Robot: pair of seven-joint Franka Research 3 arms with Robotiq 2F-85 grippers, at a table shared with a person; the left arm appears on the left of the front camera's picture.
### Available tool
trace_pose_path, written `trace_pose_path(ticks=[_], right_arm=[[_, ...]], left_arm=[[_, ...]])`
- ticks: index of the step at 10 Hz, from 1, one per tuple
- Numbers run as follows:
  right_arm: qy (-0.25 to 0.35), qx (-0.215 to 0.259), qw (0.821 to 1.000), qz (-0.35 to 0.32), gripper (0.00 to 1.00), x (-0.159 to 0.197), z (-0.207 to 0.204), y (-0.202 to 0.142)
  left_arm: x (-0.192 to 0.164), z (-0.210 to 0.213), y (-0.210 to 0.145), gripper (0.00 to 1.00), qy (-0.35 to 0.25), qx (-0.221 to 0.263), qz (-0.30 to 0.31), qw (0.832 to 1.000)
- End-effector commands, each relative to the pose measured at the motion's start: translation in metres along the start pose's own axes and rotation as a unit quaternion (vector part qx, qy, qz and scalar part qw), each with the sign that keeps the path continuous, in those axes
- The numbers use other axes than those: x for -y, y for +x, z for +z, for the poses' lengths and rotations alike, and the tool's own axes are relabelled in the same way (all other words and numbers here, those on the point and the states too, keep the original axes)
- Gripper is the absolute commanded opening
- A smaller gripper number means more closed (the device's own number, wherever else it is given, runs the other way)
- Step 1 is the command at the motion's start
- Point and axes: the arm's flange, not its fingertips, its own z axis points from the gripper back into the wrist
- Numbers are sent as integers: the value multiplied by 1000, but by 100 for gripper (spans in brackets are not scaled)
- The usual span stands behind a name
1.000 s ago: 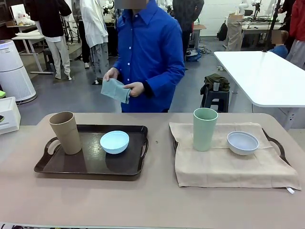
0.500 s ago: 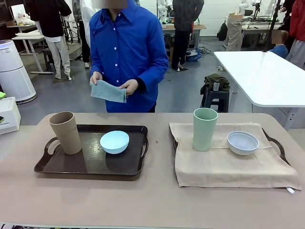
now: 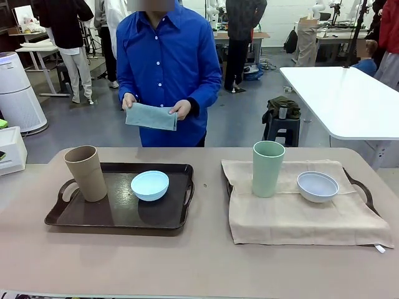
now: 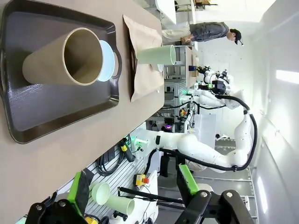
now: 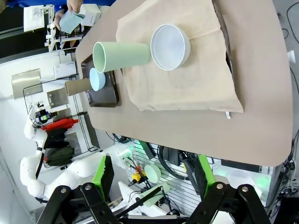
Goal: Set up a tray with a mat and arrange the tableware.
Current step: Pick up the Picnic Bowl and Reusable plastic cup from the Handle tray in front of the human's position and hold them in the air.
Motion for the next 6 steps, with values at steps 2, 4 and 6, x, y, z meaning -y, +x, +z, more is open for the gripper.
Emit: trace_pose_path(ticks=[2,4,6], right_arm=[[1,1,1000,-6,91,0,-1,1],[1,1,1000,-6,91,0,-1,1],[1,1,1000,-6,91,0,-1,1]], left_arm=[[0,1,-1,100,-7,6,-1,1000],[0,1,-1,100,-7,6,-1,1000],[0,1,-1,100,-7,6,-1,1000]])
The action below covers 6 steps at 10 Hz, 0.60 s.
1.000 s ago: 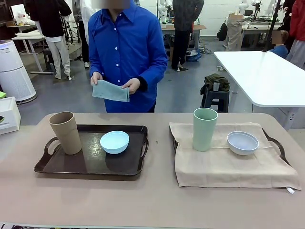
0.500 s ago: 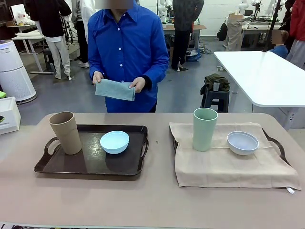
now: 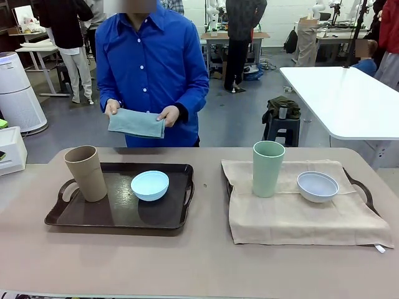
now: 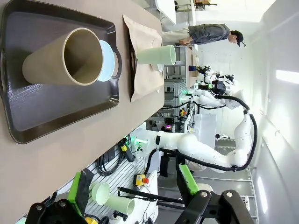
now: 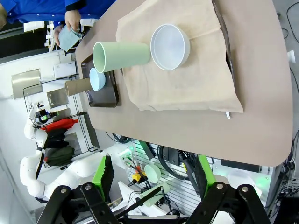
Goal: Set up a tray with a mat and arrange the tableware.
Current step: Pick up the Picnic Bowl and Reusable plastic cup from the Handle tray in front of the human's position and hold them in the air.
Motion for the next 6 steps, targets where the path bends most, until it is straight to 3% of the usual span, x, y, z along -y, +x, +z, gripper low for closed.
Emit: trace_pose_path(ticks=[1,6], right_arm=[[1,1,1000,-6,91,0,-1,1],[1,1,1000,-6,91,0,-1,1]], left_arm=[[0,1,-1,100,-7,6,-1,1000],[0,1,-1,100,-7,6,-1,1000]])
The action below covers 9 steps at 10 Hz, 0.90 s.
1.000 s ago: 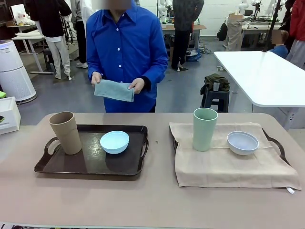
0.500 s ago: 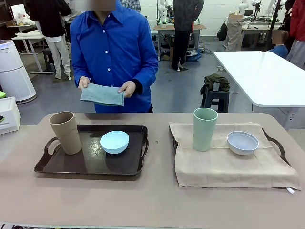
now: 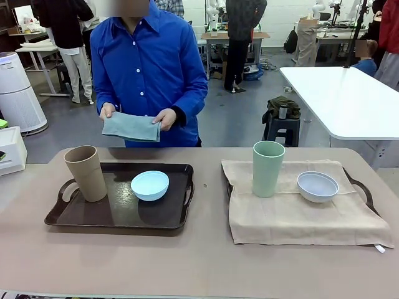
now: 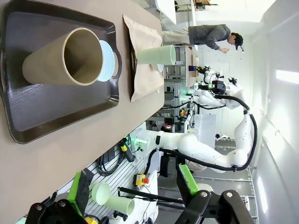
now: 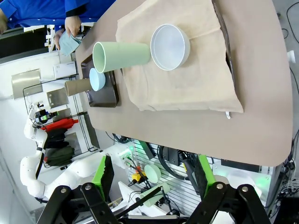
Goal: Set up a tray with a mat and arrange the tableware.
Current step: Pick up the Picnic Bowl and Reusable plastic cup from the Handle tray in front of the human's position and hold them in the air.
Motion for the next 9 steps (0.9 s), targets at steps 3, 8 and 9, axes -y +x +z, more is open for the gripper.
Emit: trace_pose_path(ticks=[3,8,9], right_arm=[[1,1,1000,-6,91,0,-1,1],[-18,-8,1000,-2,91,-15,5,0],[-33,-15,999,2,91,-35,5,-3]], left_arm=[[0,1,-1,100,-7,6,-1,1000],[8,12,1,100,50,1,-61,997],[17,17,3,100,84,-9,-105,991]])
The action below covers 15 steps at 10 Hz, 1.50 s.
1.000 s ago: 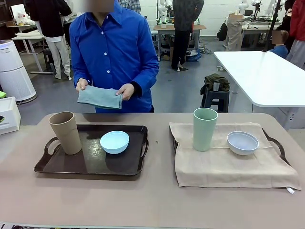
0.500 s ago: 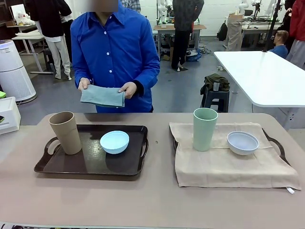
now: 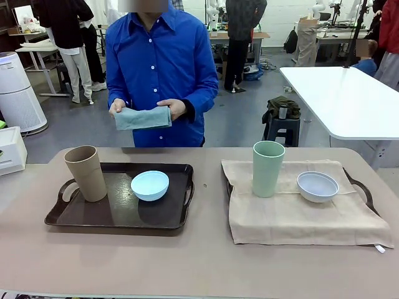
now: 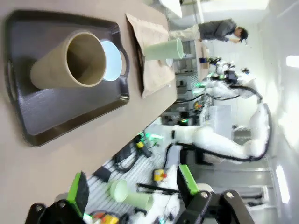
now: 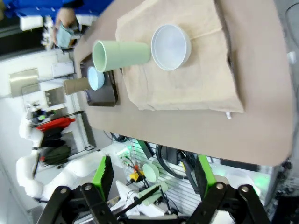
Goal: Set up a tray with a mat and arrange the tableware.
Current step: Pick up the Picnic Bowl and Reusable plastic cup from the Handle tray in front of the human's position and hold them in the air.
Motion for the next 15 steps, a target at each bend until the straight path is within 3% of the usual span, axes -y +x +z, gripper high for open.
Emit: trace_pose_path(ticks=[1,4,5,7,9,11,12,13,15], right_arm=[[-40,-17,999,10,91,-52,4,-11],[-113,-13,992,47,91,-148,-11,-22],[-139,-10,988,69,91,-191,-22,-31],[-171,-13,981,89,91,-256,-50,-39],[-197,-20,976,89,91,-296,-87,-33],[-191,-15,978,85,91,-306,-114,-16],[-179,-29,978,103,91,-298,-114,-16],[-185,-23,977,98,91,-307,-112,-30],[-185,-23,977,98,91,-307,-112,-30]], left_arm=[[17,13,4,100,85,-8,-88,992],[59,19,8,100,158,-40,-209,964],[79,26,3,100,188,-51,-271,943],[107,34,3,100,239,-29,-376,895],[128,32,18,100,276,-11,-402,873],[136,26,31,100,268,-8,-408,873],[137,30,33,100,221,-1,-392,893],[142,37,27,100,273,-13,-411,869],[142,37,27,100,273,-13,-411,869]])
